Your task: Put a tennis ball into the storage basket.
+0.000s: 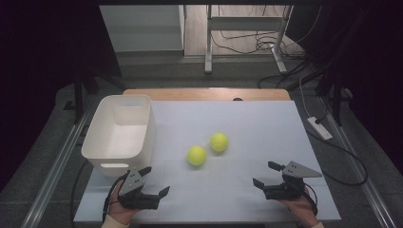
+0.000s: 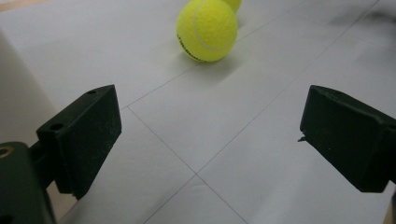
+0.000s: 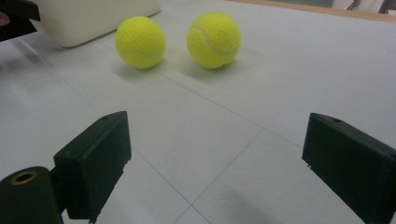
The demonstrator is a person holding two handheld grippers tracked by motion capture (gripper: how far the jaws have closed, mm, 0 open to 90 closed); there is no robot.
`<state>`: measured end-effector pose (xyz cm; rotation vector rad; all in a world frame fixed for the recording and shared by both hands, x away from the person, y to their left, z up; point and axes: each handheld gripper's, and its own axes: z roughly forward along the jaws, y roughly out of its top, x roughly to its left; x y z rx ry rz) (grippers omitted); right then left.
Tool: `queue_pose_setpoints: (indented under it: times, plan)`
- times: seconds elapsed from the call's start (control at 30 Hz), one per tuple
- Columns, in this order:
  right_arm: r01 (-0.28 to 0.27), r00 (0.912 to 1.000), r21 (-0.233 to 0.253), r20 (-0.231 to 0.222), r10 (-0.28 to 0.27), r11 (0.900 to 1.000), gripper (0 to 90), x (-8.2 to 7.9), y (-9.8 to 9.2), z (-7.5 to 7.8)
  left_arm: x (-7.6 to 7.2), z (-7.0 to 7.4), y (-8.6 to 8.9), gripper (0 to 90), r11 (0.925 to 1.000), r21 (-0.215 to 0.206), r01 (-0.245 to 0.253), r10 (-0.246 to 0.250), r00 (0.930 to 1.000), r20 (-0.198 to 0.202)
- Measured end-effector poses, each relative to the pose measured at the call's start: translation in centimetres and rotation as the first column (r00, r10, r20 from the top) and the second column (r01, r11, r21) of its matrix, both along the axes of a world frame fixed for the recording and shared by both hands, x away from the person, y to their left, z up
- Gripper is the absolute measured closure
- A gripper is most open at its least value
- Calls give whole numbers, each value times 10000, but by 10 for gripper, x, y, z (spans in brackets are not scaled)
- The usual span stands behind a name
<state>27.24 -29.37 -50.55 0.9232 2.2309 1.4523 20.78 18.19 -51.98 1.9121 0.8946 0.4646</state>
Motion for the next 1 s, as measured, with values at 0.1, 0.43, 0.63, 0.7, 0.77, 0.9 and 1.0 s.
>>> queue_pose_setpoints:
  times: [0.1, 0.43, 0.63, 0.7, 0.77, 0.9, 1.0]
  plan:
    - [-38, 10000, -6, -30, 38, 10000, 87, 1, 0, -1, 0, 1, -2, 66, 10000, -38, 19, -19, 10000, -21]
    - [-190, 9998, -14, -66, 190, 9998, 93, 1, 0, -2, 2, 1, -9, 67, 9999, 20, 169, -169, 9999, -15]
    - [-263, 9996, -93, -81, 262, 9996, 99, 0, 1, -2, 3, 2, -10, 69, 9996, 83, 270, -270, 9996, 73]
    - [-313, 9995, -134, -32, 313, 9994, 101, -2, 2, -2, 2, 2, -11, 70, 9995, 96, 298, -299, 9995, 96]
    - [-284, 9996, -177, -40, 284, 9994, 101, -2, 3, -2, 2, 3, -11, 70, 9995, 97, 309, -310, 9994, 153]
    - [-238, 9997, -128, -61, 237, 9996, 102, -2, 2, -2, 2, 5, -11, 72, 9994, 52, 343, -344, 9992, 199]
    - [-234, 9997, -141, -57, 233, 9996, 104, -2, 2, -1, 3, 7, -12, 72, 9992, 35, 394, -394, 9990, 232]
